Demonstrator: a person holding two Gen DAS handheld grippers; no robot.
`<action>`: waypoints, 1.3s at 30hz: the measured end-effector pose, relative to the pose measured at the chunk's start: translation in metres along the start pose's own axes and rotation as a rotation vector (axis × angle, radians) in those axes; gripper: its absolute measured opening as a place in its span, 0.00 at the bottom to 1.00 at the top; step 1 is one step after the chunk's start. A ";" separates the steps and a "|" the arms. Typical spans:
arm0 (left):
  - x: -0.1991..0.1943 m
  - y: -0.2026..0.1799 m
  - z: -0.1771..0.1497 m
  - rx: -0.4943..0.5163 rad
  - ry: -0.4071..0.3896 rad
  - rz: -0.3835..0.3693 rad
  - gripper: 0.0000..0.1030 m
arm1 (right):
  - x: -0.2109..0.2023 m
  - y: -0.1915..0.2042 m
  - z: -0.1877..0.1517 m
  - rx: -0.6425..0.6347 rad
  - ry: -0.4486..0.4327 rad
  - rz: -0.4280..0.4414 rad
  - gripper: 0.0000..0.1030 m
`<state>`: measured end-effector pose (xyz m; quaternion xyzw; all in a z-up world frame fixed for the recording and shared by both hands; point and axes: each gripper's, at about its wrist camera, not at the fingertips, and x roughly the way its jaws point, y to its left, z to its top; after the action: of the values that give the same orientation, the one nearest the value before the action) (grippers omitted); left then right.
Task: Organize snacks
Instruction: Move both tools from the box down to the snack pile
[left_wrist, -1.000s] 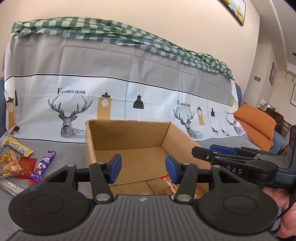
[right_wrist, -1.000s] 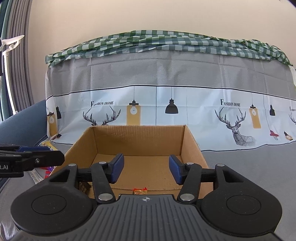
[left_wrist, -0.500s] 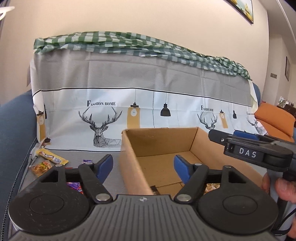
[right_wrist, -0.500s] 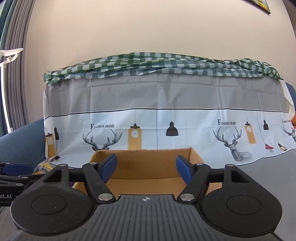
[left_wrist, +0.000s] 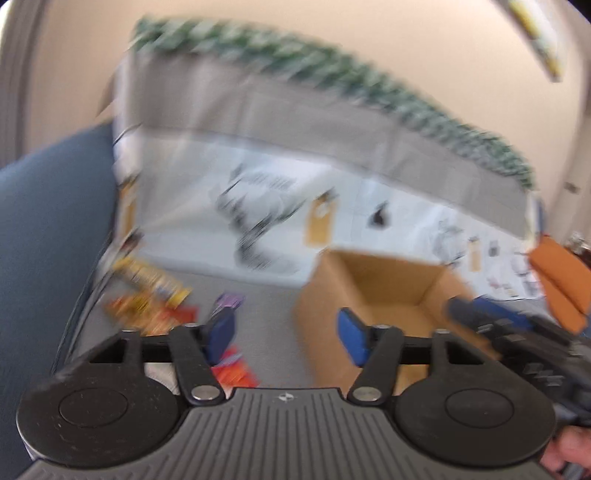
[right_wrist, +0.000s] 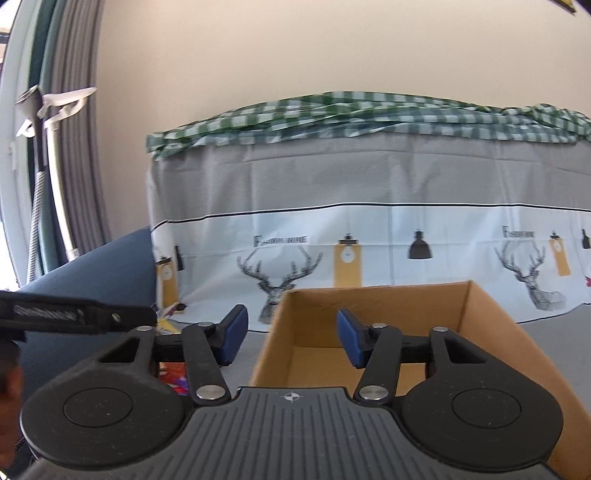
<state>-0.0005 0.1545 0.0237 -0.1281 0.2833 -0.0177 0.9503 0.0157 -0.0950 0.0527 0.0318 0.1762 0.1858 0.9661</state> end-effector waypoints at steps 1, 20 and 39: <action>0.002 0.007 0.000 -0.028 0.014 0.032 0.43 | 0.001 0.005 -0.001 -0.007 0.004 0.015 0.49; 0.039 0.098 -0.017 -0.386 0.089 0.073 0.13 | 0.028 0.093 -0.036 -0.088 0.133 0.264 0.36; 0.080 0.132 -0.049 -0.460 0.178 0.129 0.18 | 0.090 0.115 -0.092 -0.159 0.313 0.147 0.56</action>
<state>0.0345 0.2626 -0.0917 -0.3207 0.3700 0.0965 0.8665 0.0213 0.0451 -0.0480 -0.0611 0.3063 0.2719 0.9102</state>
